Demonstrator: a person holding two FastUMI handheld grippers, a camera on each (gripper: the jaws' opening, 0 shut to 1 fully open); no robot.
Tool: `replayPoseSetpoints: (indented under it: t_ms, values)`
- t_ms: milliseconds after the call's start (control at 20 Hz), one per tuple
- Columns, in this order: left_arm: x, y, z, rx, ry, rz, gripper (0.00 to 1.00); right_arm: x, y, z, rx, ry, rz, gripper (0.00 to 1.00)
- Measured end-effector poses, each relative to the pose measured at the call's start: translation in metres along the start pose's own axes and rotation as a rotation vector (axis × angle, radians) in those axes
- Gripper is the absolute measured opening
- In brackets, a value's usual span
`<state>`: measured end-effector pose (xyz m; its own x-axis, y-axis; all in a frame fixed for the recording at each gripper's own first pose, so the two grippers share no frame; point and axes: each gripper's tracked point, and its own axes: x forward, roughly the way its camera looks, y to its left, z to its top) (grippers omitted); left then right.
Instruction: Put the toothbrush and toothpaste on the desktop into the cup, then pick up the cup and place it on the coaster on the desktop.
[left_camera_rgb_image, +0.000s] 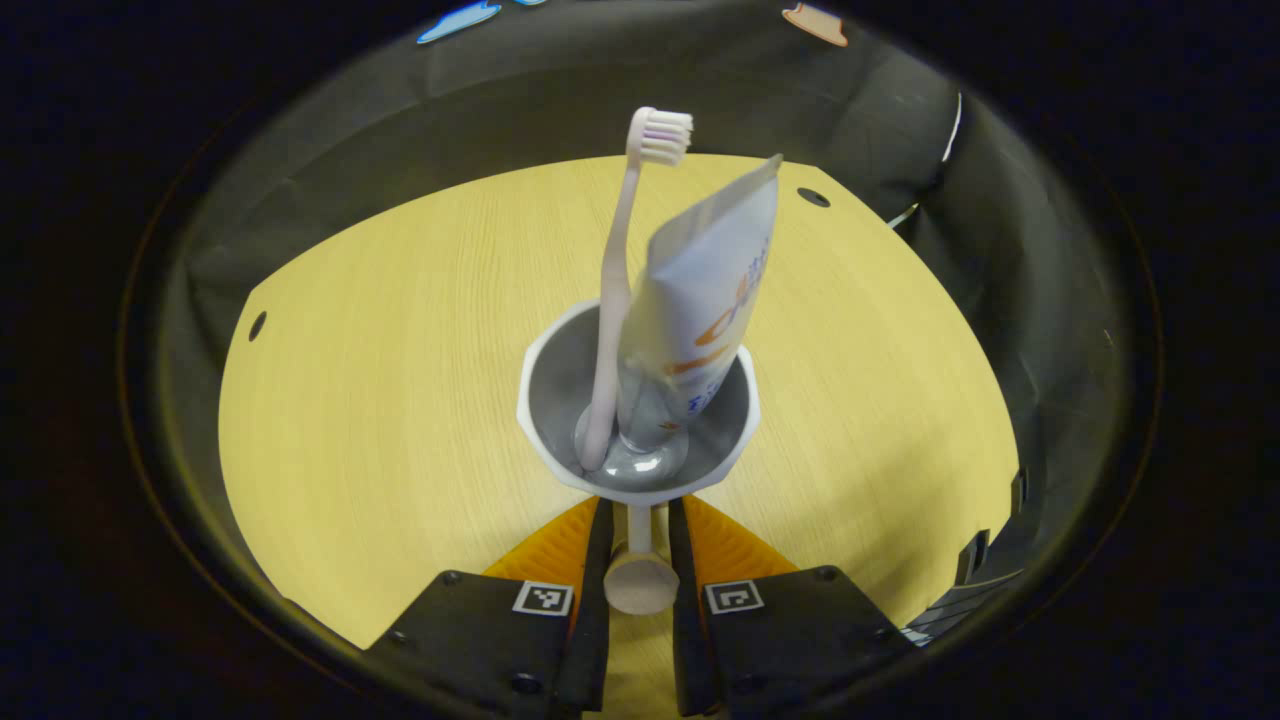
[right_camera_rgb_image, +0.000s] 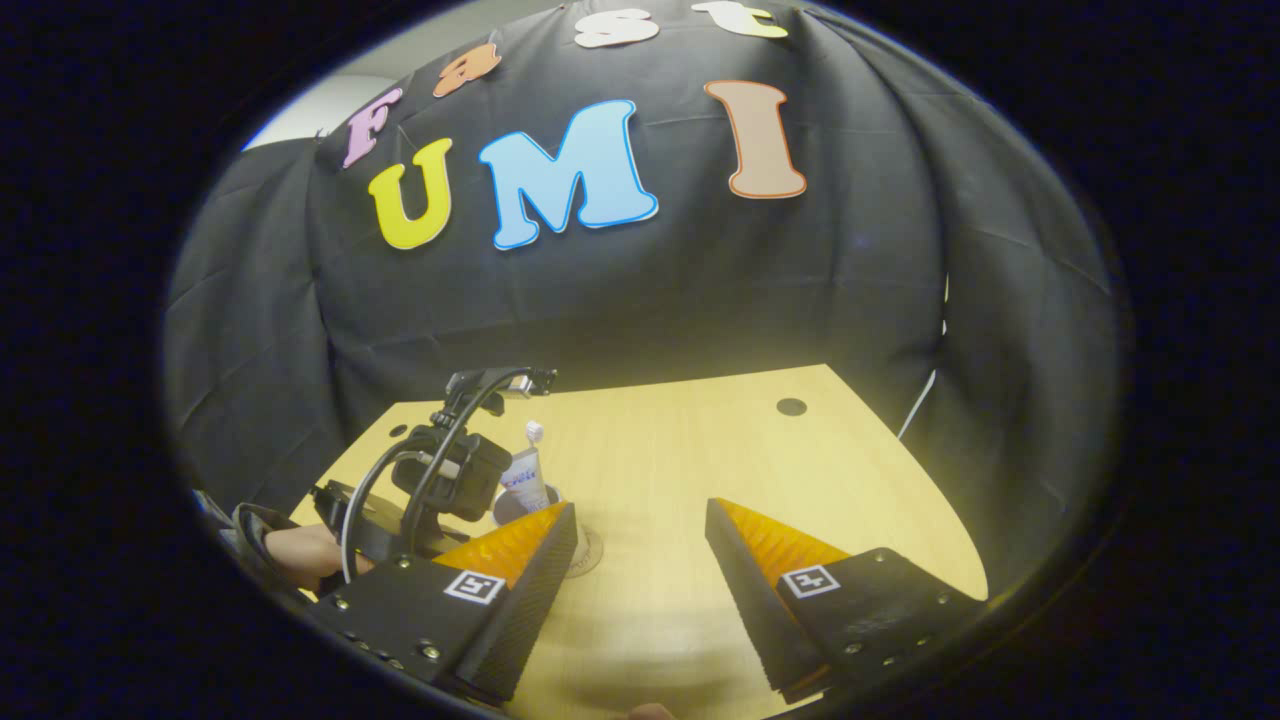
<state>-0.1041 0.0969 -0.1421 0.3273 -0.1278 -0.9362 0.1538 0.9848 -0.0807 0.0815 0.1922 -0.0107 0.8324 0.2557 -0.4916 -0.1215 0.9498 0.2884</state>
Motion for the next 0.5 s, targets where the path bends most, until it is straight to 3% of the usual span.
replayPoseSetpoints:
  t_ms: [100,150,250,350,500]
  values:
    - [0.002,-0.011,-0.001,0.0,-0.001,-0.015,0.34,-0.002,0.0,0.001,0.0,-0.005,0.001,0.86]
    - [-0.001,-0.01,-0.001,-0.007,-0.007,-0.022,0.4,-0.003,0.0,0.003,0.0,-0.007,0.002,0.86]
    - [-0.011,0.0,-0.004,-0.018,-0.011,-0.032,0.35,-0.005,0.0,0.005,-0.001,-0.012,0.005,0.86]
    - [-0.016,-0.003,-0.01,-0.051,-0.006,-0.051,0.58,-0.007,0.0,0.008,-0.008,-0.019,0.012,0.86]
    - [-0.032,-0.002,-0.024,-0.08,-0.013,-0.055,0.8,-0.01,0.002,0.014,-0.022,-0.034,0.024,0.86]
